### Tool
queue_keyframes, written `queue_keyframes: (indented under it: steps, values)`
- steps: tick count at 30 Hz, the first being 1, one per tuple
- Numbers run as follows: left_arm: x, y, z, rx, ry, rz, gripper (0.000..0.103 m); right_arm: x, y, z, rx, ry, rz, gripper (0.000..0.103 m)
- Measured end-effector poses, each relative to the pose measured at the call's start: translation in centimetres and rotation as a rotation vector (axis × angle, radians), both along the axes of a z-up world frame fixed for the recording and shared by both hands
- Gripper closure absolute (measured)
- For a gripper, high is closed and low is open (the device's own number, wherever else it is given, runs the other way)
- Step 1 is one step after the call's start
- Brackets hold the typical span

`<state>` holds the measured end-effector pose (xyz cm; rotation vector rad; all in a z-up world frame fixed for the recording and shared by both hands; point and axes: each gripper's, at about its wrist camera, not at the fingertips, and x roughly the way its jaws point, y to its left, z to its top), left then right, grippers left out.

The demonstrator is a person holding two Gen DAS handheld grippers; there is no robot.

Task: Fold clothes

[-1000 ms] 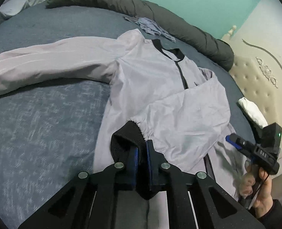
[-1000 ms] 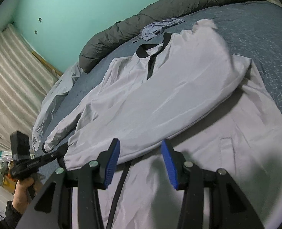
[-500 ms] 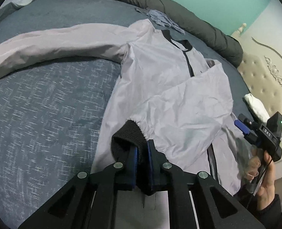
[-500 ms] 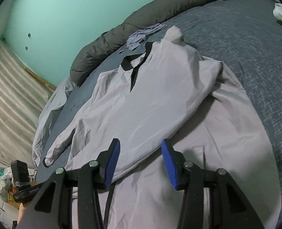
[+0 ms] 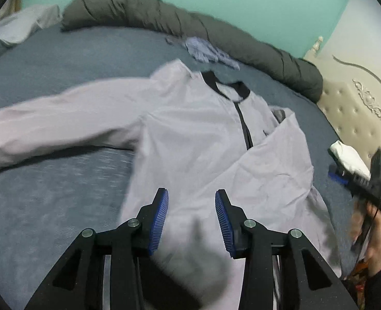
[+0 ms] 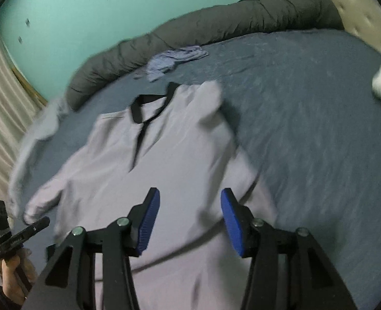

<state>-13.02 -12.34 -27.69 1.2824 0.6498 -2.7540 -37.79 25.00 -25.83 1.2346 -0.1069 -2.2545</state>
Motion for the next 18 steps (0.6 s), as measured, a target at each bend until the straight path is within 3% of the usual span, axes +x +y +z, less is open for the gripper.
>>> queue_keyframes:
  steps: [7, 18]
  values:
    - [-3.7, 1.5, -4.7, 0.018, -0.048, -0.064, 0.062, -9.9, -3.7, 0.9, 0.141, -0.041, 0.009, 0.050]
    - [-4.8, 1.9, -6.9, 0.024, -0.087, -0.088, 0.062, -17.6, -9.4, -2.2, 0.329, -0.076, 0.033, 0.048]
